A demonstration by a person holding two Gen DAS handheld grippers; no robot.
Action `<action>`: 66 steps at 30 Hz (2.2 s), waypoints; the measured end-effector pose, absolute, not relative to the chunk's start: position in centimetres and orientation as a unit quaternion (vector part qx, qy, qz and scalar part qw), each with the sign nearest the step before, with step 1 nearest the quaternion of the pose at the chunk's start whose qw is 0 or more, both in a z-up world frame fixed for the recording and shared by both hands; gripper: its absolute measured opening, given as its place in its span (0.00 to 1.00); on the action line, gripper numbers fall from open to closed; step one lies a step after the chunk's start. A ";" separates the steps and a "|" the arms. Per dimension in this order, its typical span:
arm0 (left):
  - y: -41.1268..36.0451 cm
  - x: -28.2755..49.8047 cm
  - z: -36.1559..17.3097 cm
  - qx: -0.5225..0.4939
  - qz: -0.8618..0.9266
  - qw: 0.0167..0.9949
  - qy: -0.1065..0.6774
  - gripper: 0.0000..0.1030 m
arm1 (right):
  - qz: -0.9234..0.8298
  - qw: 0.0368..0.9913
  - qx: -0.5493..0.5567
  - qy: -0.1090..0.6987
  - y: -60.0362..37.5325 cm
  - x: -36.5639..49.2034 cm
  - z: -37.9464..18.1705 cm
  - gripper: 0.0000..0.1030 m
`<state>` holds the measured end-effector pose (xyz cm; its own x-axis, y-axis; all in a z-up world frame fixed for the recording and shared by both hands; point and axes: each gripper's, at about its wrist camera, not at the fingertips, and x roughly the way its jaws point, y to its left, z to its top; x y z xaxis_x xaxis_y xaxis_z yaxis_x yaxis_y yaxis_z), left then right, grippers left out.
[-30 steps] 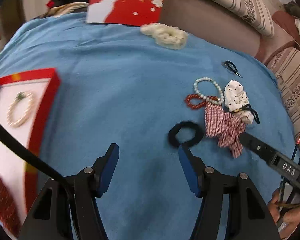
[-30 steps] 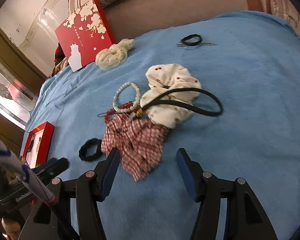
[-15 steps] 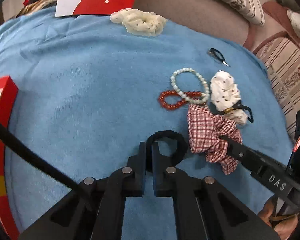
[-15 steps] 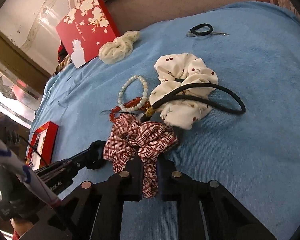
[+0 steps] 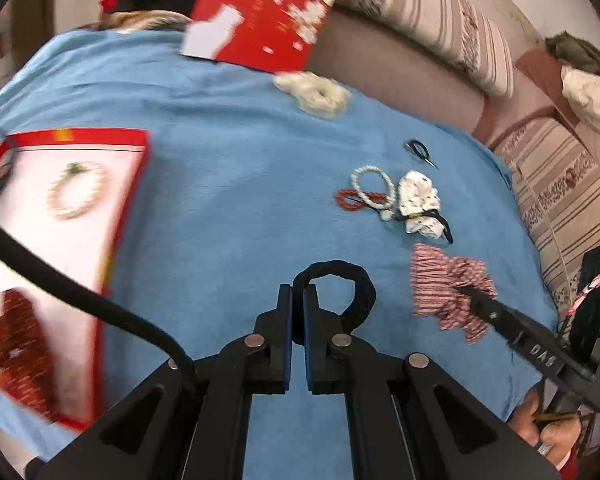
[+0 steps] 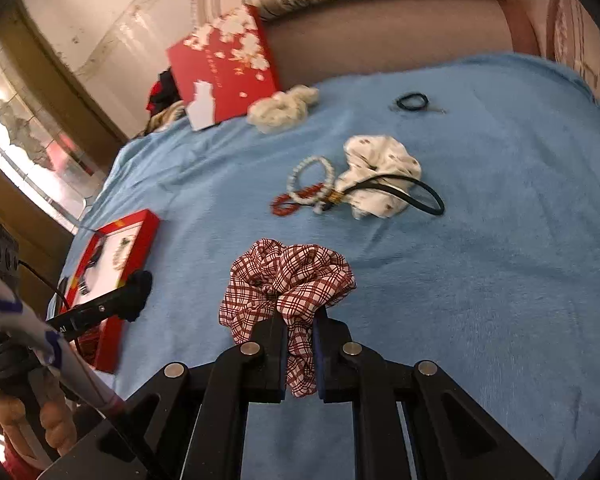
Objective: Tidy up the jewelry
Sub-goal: 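Carry hair tie and plaid scrunchie into the tray and open both grippers, then withdraw both grippers from the tray back over the bed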
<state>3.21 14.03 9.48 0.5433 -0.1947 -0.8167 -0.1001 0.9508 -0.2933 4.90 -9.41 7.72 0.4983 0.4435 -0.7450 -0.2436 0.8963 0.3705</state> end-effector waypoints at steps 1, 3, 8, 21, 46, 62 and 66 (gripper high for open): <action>15.0 2.4 9.9 -0.154 -0.017 0.867 0.474 0.04 | 0.206 0.860 0.104 0.455 -9.0 4.5 8.4 0.11; 16.8 1.3 10.3 -0.151 0.003 0.870 0.469 0.04 | 0.216 0.861 0.098 0.450 -8.1 3.9 9.2 0.11; 23.6 -1.6 11.1 -0.168 0.072 0.868 0.461 0.04 | 0.251 0.860 0.071 0.438 -3.7 2.6 11.3 0.11; 35.9 0.6 10.8 -0.176 0.163 0.855 0.460 0.04 | 0.344 0.829 -0.015 0.440 11.9 2.0 11.9 0.11; 42.4 9.3 5.9 -0.182 0.191 0.830 0.491 0.22 | 0.359 0.796 -0.101 0.476 24.1 5.9 5.5 0.41; 33.2 0.0 12.5 -0.162 0.163 0.871 0.434 0.43 | 0.316 0.843 -0.098 0.425 13.4 0.2 10.2 0.55; 29.0 -2.2 12.1 -0.171 0.144 0.874 0.432 0.43 | 0.282 0.851 -0.069 0.437 8.5 -0.8 9.4 0.55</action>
